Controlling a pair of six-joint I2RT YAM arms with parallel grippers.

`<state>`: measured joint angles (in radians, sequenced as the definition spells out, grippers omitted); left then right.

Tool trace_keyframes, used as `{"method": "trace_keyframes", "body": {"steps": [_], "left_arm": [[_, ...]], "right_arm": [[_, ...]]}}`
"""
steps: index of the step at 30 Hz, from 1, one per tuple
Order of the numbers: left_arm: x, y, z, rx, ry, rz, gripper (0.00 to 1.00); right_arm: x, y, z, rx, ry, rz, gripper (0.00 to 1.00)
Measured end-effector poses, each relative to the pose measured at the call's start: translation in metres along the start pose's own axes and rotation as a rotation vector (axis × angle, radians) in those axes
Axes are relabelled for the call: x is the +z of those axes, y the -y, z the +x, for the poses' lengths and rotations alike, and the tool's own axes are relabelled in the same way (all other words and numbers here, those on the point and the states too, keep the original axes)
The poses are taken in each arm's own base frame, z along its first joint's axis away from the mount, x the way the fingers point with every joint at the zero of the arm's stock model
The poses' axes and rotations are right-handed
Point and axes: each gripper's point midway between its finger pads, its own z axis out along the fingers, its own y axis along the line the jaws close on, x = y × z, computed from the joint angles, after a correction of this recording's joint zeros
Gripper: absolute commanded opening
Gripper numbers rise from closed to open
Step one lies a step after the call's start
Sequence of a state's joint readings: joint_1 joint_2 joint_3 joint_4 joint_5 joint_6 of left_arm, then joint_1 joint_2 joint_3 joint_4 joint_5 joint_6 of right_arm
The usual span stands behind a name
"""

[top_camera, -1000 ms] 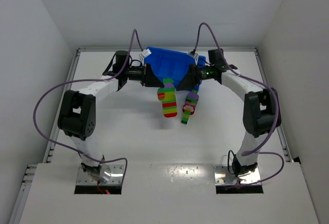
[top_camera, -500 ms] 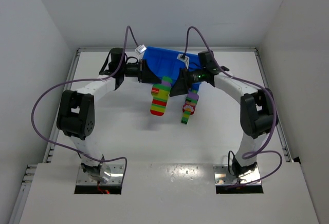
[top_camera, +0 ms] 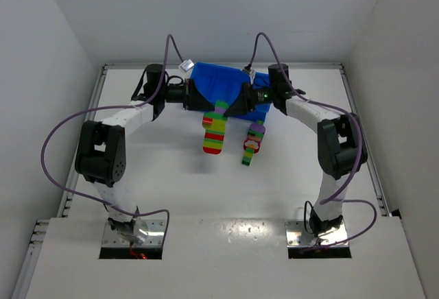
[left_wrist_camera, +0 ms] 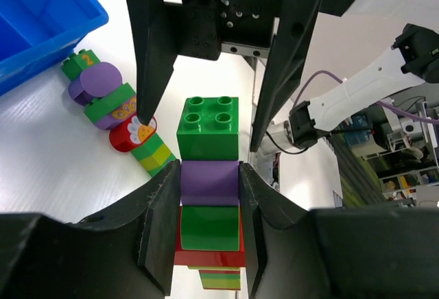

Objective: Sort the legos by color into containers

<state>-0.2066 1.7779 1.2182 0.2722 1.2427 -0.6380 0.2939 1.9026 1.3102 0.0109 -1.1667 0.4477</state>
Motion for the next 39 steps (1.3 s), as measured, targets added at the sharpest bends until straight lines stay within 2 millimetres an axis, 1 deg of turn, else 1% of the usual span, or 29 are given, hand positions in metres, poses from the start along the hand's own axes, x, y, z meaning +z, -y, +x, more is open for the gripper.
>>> {"method": "trace_keyframes", "body": {"steps": [2, 4, 8, 10, 11, 12, 14, 15, 16, 17, 18, 21, 23, 24, 25, 27, 28, 31, 32, 35, 36, 37, 38, 39], "left_arm": [[0.0, 0.0, 0.0, -0.002, 0.0, 0.0, 0.0], [0.0, 0.001, -0.001, -0.005, 0.003, 0.002, 0.0], [-0.001, 0.003, -0.005, -0.006, 0.015, 0.007, 0.0], [-0.002, 0.004, -0.007, -0.007, 0.025, 0.01, 0.0], [-0.002, 0.005, -0.008, -0.01, 0.03, 0.011, 0.0], [-0.003, 0.005, -0.01, -0.009, 0.038, 0.012, 0.0], [-0.005, 0.006, -0.014, -0.012, 0.053, 0.015, 0.0], [-0.007, 0.007, -0.015, -0.014, 0.059, 0.019, 0.0], [-0.009, 0.008, -0.016, -0.018, 0.067, 0.021, 0.0], [-0.01, 0.009, -0.017, -0.023, 0.074, 0.024, 0.0], [-0.011, 0.01, -0.018, -0.029, 0.08, 0.028, 0.0], [-0.014, 0.008, -0.02, -0.047, 0.108, 0.025, 0.0], [-0.017, 0.006, -0.02, -0.065, 0.127, 0.02, 0.0], [-0.02, 0.005, -0.021, -0.074, 0.142, 0.016, 0.0], [-0.023, 0.003, -0.021, -0.085, 0.154, 0.013, 0.0], [-0.028, 0.002, -0.021, -0.108, 0.175, 0.011, 0.0], [-0.029, 0.003, -0.021, -0.111, 0.183, 0.011, 0.0], [-0.031, 0.005, -0.023, -0.108, 0.221, 0.004, 0.0], [-0.032, 0.006, -0.023, -0.104, 0.235, 0.001, 0.0], [-0.034, 0.008, -0.022, -0.106, 0.281, -0.013, 0.0], [-0.035, 0.009, -0.022, -0.109, 0.291, -0.016, 0.0], [-0.035, 0.01, -0.022, -0.112, 0.297, -0.016, 0.04], [-0.036, 0.011, -0.022, -0.115, 0.298, -0.017, 0.2], [-0.036, 0.011, -0.022, -0.112, 0.298, -0.02, 0.25]], "right_arm": [[0.0, 0.001, -0.006, -0.004, 0.017, -0.003, 0.83], [0.003, -0.003, -0.01, 0.0, 0.025, -0.026, 0.83], [0.016, -0.023, -0.015, 0.0, 0.038, -0.111, 0.83], [0.024, -0.034, -0.013, 0.004, 0.03, -0.151, 0.81], [0.027, -0.039, -0.011, 0.004, 0.023, -0.17, 0.79], [0.03, -0.043, -0.01, 0.005, 0.017, -0.184, 0.73], [0.035, -0.051, -0.008, 0.001, 0.005, -0.208, 0.73], [0.036, -0.053, -0.007, 0.002, 0.003, -0.214, 0.71], [0.037, -0.054, -0.007, -0.001, 0.005, -0.216, 0.65], [0.037, -0.055, -0.007, -0.004, 0.006, -0.218, 0.62], [0.037, -0.054, -0.006, -0.003, 0.007, -0.218, 0.58], [0.037, -0.052, -0.002, 0.018, 0.005, -0.213, 0.57], [0.037, -0.05, 0.001, 0.031, 0.004, -0.209, 0.54], [0.037, -0.049, 0.002, 0.036, 0.005, -0.206, 0.51], [0.037, -0.047, 0.002, 0.042, 0.008, -0.201, 0.45], [0.037, -0.044, 0.002, 0.054, 0.016, -0.187, 0.39], [0.037, -0.043, 0.002, 0.057, 0.017, -0.183, 0.33], [0.037, -0.043, 0.002, 0.063, 0.021, -0.179, 0.25], [0.037, -0.043, 0.002, 0.063, 0.021, -0.181, 0.17], [0.038, -0.045, 0.002, 0.06, 0.019, -0.188, 0.09], [0.038, -0.046, 0.002, 0.061, 0.018, -0.191, 0.09], [0.038, -0.047, 0.002, 0.061, 0.015, -0.195, 0.08], [0.039, -0.049, 0.002, 0.06, 0.012, -0.199, 0.08], [0.038, -0.049, 0.002, 0.056, 0.011, -0.201, 0.06]]}}
